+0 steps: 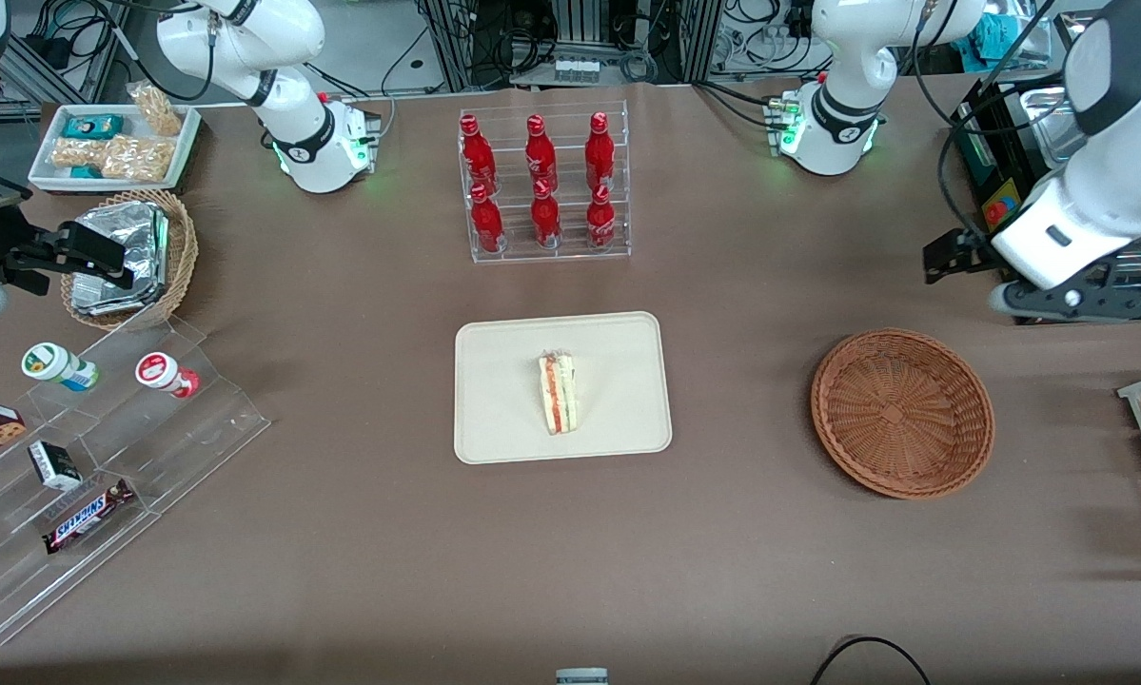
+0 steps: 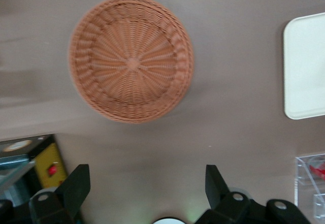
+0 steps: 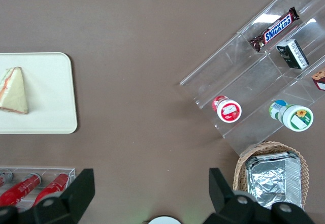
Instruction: Place sandwich from basket to tray
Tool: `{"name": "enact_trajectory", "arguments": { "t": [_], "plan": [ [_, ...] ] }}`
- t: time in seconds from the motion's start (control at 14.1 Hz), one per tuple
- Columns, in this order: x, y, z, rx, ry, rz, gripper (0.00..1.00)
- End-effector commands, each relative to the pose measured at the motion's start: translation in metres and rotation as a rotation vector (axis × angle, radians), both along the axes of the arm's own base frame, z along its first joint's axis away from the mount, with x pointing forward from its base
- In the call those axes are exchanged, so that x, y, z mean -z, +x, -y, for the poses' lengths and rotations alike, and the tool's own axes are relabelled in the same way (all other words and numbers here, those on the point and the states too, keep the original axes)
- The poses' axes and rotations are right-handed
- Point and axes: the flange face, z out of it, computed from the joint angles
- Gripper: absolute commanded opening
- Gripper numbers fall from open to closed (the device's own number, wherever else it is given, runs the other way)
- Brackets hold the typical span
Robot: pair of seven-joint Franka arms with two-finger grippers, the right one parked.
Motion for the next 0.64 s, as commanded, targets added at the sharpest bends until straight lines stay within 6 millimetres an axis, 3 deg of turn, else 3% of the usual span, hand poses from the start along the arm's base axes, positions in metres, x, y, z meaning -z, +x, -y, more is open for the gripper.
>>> {"name": "enact_trajectory", "arguments": {
  "t": [0.0, 0.14, 0.28, 0.57],
  "plan": [
    [-0.037, -0.003, -0.022, -0.021, 0.012, 0.046, 1.00],
    [-0.050, -0.002, -0.035, -0.047, 0.003, 0.075, 1.00],
    [-0.049, 0.000, -0.040, -0.062, 0.002, 0.081, 1.00],
    [-0.046, 0.001, -0.035, -0.070, -0.027, 0.075, 1.00]
  ]
}}
